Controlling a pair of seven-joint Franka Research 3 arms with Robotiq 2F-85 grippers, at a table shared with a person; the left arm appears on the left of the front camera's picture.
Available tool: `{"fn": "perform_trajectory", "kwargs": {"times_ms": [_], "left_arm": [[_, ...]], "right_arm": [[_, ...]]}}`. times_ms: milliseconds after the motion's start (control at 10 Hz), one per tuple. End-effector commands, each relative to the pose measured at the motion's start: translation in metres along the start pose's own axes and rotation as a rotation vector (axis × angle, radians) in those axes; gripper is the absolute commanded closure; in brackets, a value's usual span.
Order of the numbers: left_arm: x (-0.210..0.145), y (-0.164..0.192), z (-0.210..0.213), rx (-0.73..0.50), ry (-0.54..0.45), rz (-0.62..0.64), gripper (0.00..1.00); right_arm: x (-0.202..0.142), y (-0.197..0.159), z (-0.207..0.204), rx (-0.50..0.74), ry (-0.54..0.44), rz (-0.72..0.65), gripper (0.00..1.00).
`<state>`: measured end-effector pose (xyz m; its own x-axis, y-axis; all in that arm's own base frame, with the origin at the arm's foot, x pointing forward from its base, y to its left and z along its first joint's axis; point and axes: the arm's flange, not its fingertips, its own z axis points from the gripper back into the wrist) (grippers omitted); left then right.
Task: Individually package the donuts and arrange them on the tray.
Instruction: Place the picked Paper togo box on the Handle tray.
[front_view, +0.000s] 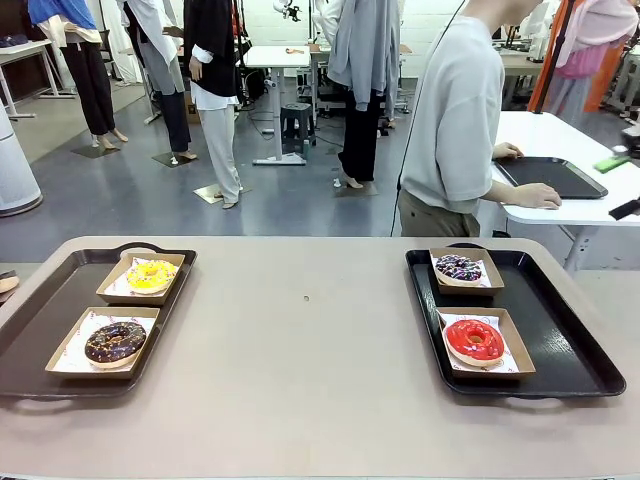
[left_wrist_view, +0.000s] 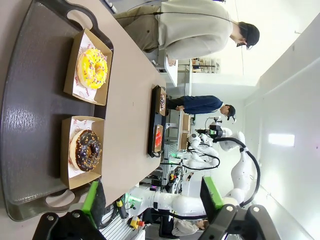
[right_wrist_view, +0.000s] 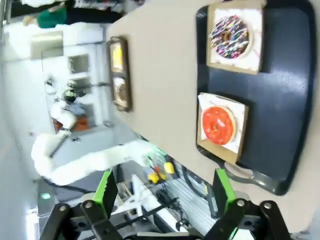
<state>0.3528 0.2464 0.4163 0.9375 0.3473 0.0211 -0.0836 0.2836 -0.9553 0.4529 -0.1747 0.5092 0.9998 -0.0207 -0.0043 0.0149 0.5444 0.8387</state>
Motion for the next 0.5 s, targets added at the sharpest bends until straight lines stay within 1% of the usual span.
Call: {"fn": "perform_trajectory", "kwargs": {"times_ms": [0, 100, 300, 400], "left_arm": [[-0.002, -0.001, 0.001, -0.006, 0.000, -0.005, 0.00], [-0.002, -0.001, 0.001, -0.006, 0.000, -0.005, 0.00], [-0.002, -0.001, 0.001, -0.006, 0.000, -0.005, 0.00], [-0.002, -0.001, 0.001, -0.006, 0.000, -0.005, 0.00]], "right_arm": [[-0.029, -0.035, 0.006, 0.135, -0.087, -0.008, 0.00], [-0.040, -0.061, 0.015, 0.200, -0.118, -0.042, 0.00], [-0.049, -0.110, 0.023, 0.257, -0.155, -0.071, 0.00], [-0.050, -0.132, 0.024, 0.289, -0.158, -0.091, 0.00]]}}
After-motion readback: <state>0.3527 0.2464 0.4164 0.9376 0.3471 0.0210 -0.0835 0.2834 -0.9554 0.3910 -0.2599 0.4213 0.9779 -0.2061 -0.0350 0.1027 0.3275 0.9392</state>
